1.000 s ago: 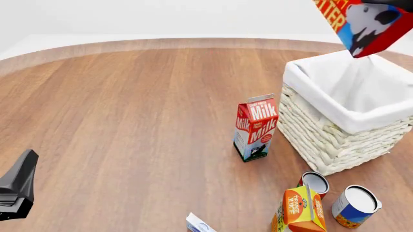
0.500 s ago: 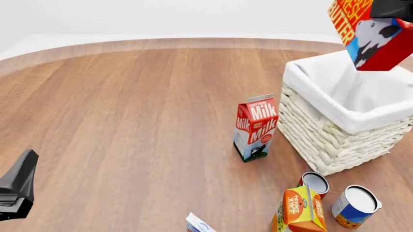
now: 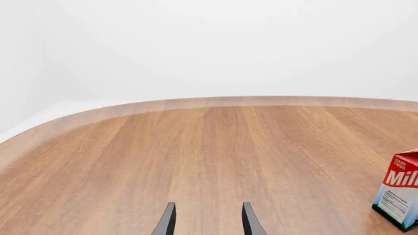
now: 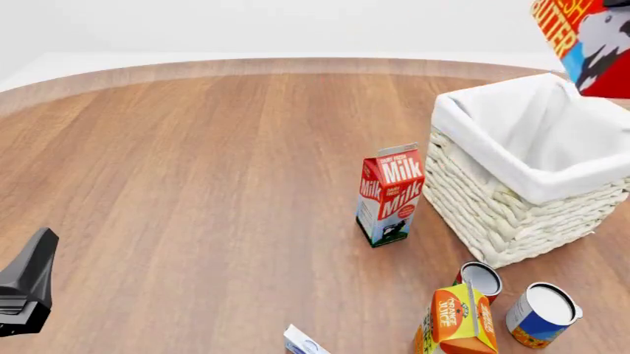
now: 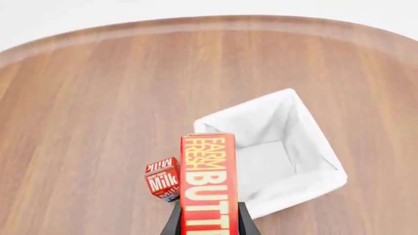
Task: Pick up the cream cheese box and the butter, and put them in the basket.
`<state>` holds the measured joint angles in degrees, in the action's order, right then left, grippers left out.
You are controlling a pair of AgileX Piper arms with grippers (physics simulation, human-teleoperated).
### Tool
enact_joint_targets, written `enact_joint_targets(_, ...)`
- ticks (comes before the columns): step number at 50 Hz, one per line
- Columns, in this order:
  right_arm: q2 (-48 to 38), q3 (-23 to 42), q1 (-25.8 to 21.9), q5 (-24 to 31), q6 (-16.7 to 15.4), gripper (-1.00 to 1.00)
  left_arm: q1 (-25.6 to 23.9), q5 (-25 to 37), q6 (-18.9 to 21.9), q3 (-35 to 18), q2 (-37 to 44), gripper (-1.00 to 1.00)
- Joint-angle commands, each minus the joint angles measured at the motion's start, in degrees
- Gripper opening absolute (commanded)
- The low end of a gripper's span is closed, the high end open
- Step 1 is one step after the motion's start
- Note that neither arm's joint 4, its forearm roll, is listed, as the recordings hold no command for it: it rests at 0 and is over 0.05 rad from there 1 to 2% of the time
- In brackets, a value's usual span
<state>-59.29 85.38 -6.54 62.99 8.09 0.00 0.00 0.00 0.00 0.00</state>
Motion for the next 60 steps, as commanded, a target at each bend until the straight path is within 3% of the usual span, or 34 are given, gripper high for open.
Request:
enact_joint_targets(1,0.72,3.54,1.97,2.63,1.46,-1.0,0.0,0.0,0.0,0.0,0.0,1.0)
enact_joint_targets(9,2.25,0.5,2.54,1.12,3.16,-1.0,0.0,0.0,0.0,0.0,0.0,1.0)
enact_joint_targets(10,4.12,-4.56,2.49,-1.59,4.39,-1.0,0.0,0.0,0.0,0.0,0.0,1.0)
enact_joint_targets(11,4.81,-5.52,2.62,-2.3,5.15,-1.0,0.0,0.0,0.0,0.0,0.0,1.0)
enact_joint_targets(17,4.82,-5.55,2.62,-2.31,5.15,-1.0,0.0,0.0,0.0,0.0,0.0,1.0)
enact_joint_targets(19,8.16,-11.7,1.81,-5.55,7.74,-1.0,0.0,0.0,0.0,0.0,0.0,1.0)
enact_joint_targets(24,9.7,-15.3,2.04,-7.82,9.18,-1.0,0.0,0.0,0.0,0.0,0.0,1.0)
enact_joint_targets(39,11.68,-19.72,2.61,-12.86,13.13,-1.0,0.0,0.0,0.0,0.0,0.0,1.0)
enact_joint_targets(56,12.66,-19.33,3.85,-14.32,14.7,-1.0,0.0,0.0,0.0,0.0,0.0,1.0)
enact_joint_targets(60,14.04,-23.19,3.34,-16.67,16.12,-1.0,0.0,0.0,0.0,0.0,0.0,1.0)
